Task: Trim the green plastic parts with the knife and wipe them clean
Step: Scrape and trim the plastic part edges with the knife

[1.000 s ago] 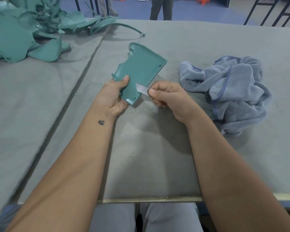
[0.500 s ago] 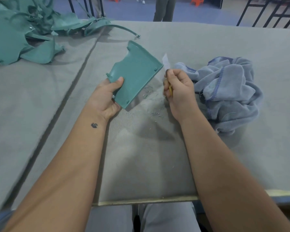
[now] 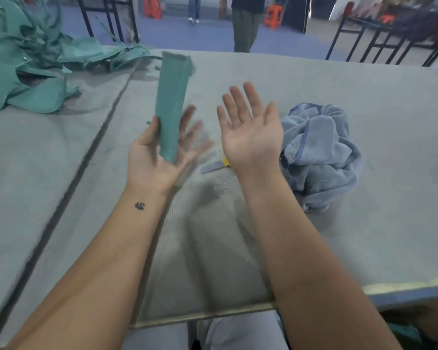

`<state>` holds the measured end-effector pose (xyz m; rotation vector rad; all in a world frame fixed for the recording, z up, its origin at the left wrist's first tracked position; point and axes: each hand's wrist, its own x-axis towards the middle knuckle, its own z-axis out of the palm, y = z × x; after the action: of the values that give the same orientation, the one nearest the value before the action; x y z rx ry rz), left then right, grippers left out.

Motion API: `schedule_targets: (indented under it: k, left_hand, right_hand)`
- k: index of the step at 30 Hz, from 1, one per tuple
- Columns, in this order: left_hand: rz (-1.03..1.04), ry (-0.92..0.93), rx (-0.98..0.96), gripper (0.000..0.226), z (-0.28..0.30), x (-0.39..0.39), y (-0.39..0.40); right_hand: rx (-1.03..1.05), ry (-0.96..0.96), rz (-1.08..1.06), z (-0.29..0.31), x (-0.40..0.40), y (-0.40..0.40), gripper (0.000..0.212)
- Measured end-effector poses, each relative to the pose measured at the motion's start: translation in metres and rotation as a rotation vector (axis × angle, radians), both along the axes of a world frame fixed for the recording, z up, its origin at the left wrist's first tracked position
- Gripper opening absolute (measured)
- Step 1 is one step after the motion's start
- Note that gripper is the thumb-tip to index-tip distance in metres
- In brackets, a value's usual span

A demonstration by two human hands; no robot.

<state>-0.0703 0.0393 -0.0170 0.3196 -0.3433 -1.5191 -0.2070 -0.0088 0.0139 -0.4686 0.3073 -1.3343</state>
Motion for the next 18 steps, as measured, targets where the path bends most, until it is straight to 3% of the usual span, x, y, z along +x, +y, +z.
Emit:
schedule_targets:
  k: [2,4,8,14,16,18]
  left_hand:
    - [-0.171,-0.039,-0.106,0.039,0.000,-0.011,0.003]
    - [-0.244,-0.002,-0.118,0.039,0.002,-0.015,0.002]
    - [-0.075,-0.038,0.117,0.038,0.005,-0.006,-0.002]
    - [0.233,-0.074,0.294,0.019,0.002,0.011,0.001]
    - [0.273,-0.139,0.303,0.016,0.002,0.011,-0.001]
    - [0.277,-0.184,0.297,0.015,0.002,0.008,-0.002]
  right_hand:
    - [0.075,-0.146,0.025,0.005,0.010,-0.002,0.053]
    - [0.046,-0.015,0.007,0.007,0.022,0.000,0.049]
    - [-0.180,0.727,-0.163,0.014,0.038,0.007,0.029]
    - [-0.386,1.554,-0.541,0.025,0.006,0.002,0.048]
    - [-0.381,1.915,-0.824,0.030,-0.022,-0.001,0.031]
    - [-0.215,2.024,-1.052,0.028,-0.053,0.000,0.025]
